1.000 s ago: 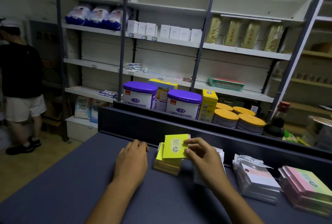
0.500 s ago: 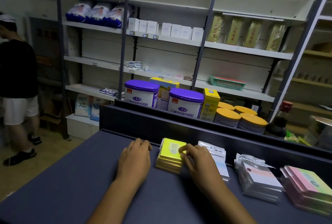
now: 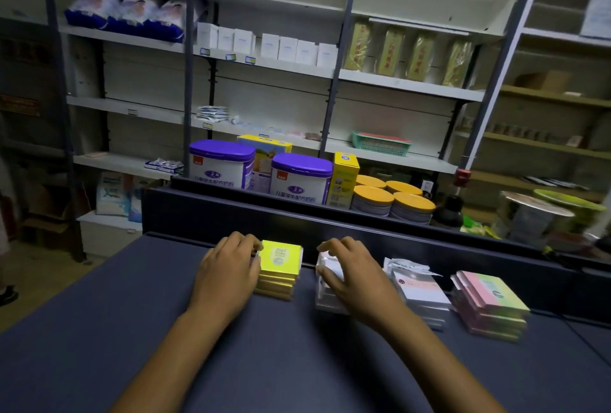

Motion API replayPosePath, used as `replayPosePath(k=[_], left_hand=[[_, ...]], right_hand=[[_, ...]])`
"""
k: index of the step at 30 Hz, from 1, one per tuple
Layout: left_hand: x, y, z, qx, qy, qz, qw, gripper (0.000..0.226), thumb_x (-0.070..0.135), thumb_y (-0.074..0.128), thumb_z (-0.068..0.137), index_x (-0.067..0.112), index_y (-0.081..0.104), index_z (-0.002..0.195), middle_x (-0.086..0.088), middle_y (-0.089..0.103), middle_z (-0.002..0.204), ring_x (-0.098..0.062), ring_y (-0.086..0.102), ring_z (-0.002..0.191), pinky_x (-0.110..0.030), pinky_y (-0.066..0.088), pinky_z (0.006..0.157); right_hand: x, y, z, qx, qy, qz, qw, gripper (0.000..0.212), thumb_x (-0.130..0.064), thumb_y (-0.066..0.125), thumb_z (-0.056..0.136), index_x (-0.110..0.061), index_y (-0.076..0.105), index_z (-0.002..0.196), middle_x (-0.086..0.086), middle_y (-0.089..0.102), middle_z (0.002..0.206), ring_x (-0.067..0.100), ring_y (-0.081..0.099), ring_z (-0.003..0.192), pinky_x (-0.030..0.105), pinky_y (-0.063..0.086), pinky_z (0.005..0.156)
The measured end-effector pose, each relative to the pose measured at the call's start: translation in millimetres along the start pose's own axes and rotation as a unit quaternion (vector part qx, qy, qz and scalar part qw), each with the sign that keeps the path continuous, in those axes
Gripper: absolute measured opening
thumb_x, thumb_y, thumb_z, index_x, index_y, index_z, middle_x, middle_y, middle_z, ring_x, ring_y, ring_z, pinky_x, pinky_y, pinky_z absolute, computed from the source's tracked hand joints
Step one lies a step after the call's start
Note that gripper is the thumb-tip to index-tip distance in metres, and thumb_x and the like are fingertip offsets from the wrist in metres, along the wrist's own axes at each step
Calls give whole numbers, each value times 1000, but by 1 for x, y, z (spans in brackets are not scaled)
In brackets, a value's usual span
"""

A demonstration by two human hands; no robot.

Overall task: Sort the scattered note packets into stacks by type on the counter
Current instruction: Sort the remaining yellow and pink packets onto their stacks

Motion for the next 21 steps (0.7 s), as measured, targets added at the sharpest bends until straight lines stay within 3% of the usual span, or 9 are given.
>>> replayPosePath(k=[6,12,16,19,21], left_hand=[[60,4,-1,-22,49,-8,999,19,35,56,93,28,60,110,8,58,111,-15,53,105,-30,42,87],[142,21,-12,-112,91,10,990,24,44,49,94,32,54,114,10,57,116,-12,53,110,-30,47,83],[207,24,-33,-136,118,8,984,26,46,48,94,32,54,116,11,56,119,-14,54,115,-37,44,92],[257,27,-54,-158,144,-12,977,26,46,50,93,31,54,115,9,57,118,-15,54,112,-33,47,82],[288,27,-68,-165,155,-17,974,26,46,50,93,31,54,114,9,57,119,-15,55,113,-33,49,85]], right_hand=[[48,-51,-42,-17,47,-51,997,33,-43,55,97,-27,52,125,-6,50,122,15,49,115,33,46,91],[98,-102,-102,-43,109,-97,988,37,-50,52,96,-28,50,126,-7,51,124,16,49,117,35,45,93],[128,-142,-155,-42,152,-112,981,41,-53,50,96,-27,51,127,-6,52,127,16,50,117,36,47,94],[149,-171,-199,-47,180,-127,974,45,-56,47,97,-25,48,130,-5,51,127,16,48,118,35,47,94],[162,-190,-229,-46,197,-128,971,49,-58,45,97,-26,47,133,-6,50,130,15,48,120,33,47,95]])
Point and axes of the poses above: each hand's wrist, its own z-axis towards the middle knuckle, its own y-axis out of the palm, x = y × z, the point moved 8 cm from there along z, towards the middle knuckle
